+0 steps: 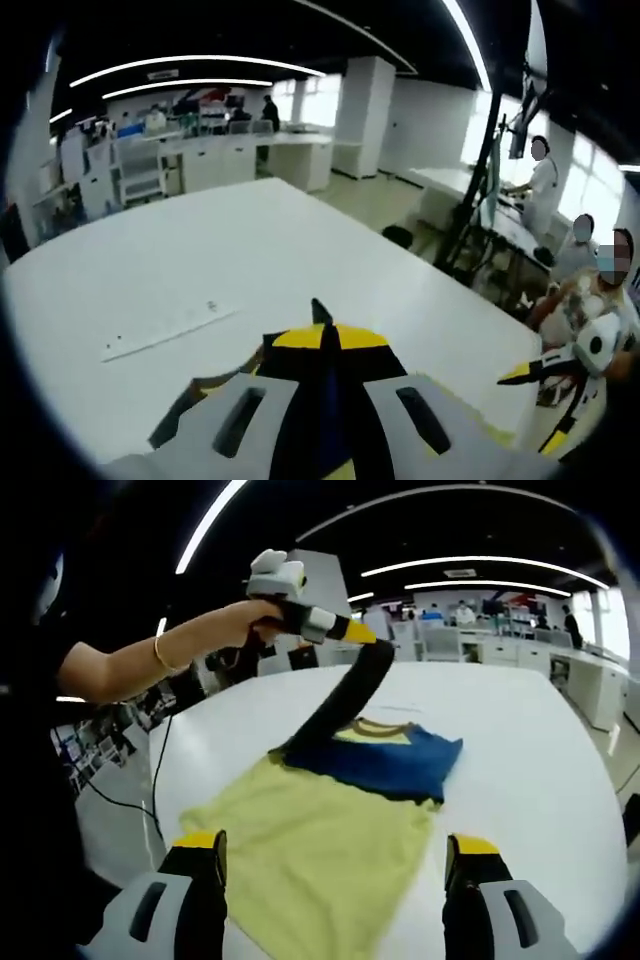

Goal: Fold the garment on the visible template until the final outline fits inside the template.

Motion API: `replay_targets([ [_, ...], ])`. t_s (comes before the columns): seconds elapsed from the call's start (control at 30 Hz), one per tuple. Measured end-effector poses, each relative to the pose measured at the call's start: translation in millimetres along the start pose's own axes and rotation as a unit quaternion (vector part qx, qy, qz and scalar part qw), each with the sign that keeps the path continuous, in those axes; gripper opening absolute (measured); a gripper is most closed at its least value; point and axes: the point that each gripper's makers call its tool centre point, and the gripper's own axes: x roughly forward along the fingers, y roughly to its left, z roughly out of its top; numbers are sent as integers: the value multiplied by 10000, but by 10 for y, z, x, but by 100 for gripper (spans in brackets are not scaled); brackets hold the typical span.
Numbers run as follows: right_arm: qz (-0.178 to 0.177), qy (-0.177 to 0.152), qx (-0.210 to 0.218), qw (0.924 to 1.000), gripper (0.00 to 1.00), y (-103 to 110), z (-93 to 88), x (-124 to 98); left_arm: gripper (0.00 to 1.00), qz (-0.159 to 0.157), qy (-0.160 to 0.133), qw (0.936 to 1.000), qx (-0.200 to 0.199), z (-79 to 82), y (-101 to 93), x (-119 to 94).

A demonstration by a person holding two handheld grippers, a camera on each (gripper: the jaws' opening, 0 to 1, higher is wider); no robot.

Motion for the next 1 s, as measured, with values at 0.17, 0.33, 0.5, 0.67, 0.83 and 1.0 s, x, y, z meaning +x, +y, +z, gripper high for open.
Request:
replay_targets([
  [0.17, -3, -45, 22, 10000, 89, 10, 8, -18, 0, -24, 165, 9998, -59, -129, -75, 184],
  [0.33, -40, -74, 47, 10000, 89, -22, 14, -42, 0, -16, 346, 9994, -85, -300, -135, 327],
  [0.5, -82, -96, 78, 9999, 89, -64, 9, -77, 0, 15, 450, 9989, -158, -494, -187, 489],
  [0.67, -124, -134, 101, 9998, 89, -101, 12, -115, 0, 30, 571, 9980, -264, -639, -227, 632],
  [0.83, -160, -163, 137, 9996, 89, -128, 4, -136, 0, 3, 727, 9970, -252, -808, -286, 736],
  [1.0, -143, -143, 168, 9997, 89, -113, -25, -134, 0, -78, 813, 9966, -106, -940, -325, 815],
])
